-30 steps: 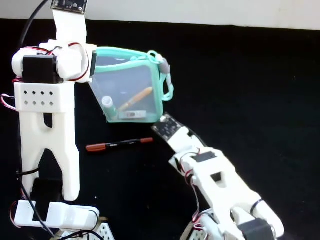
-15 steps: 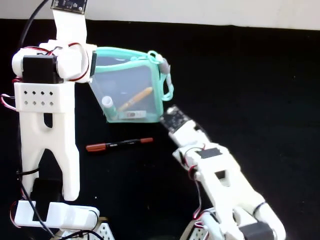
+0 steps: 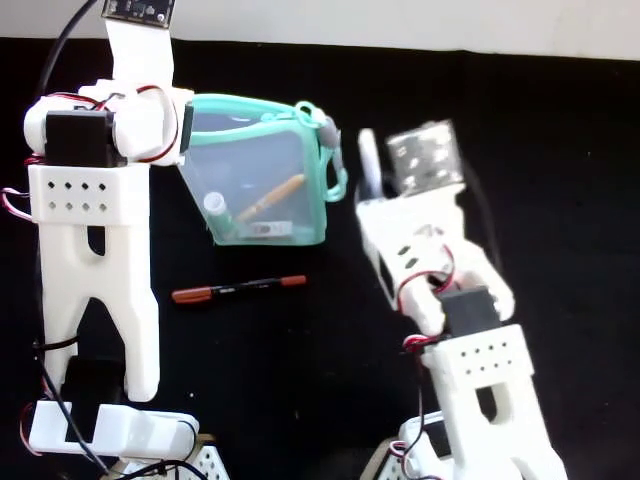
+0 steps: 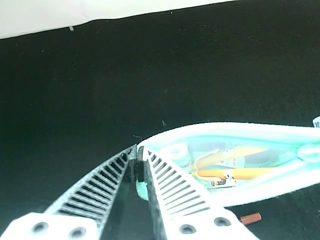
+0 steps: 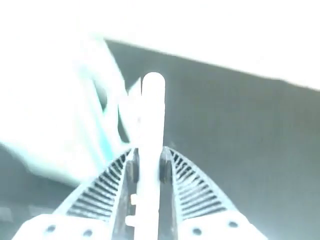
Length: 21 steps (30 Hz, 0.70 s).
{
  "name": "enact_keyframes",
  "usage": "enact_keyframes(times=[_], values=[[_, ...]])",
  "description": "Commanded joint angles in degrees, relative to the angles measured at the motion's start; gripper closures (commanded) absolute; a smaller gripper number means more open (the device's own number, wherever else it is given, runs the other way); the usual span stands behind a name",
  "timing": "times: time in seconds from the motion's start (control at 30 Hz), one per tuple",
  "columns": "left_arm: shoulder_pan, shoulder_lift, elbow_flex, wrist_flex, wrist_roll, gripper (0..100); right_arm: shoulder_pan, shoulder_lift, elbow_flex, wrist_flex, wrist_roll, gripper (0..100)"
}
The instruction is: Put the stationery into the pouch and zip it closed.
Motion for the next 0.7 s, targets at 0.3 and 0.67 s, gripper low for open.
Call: enact_keyframes(times=[0.3, 0.67], values=[[5.23, 6.99, 6.99, -2.02, 0.26, 99, -3.82, 3.82, -31.08, -6.46, -14.77, 99.2], [5.32, 6.99, 6.99, -2.11, 0.18, 99, -10.51, 15.16, -36.18, -17.71, -17.23, 99.2]])
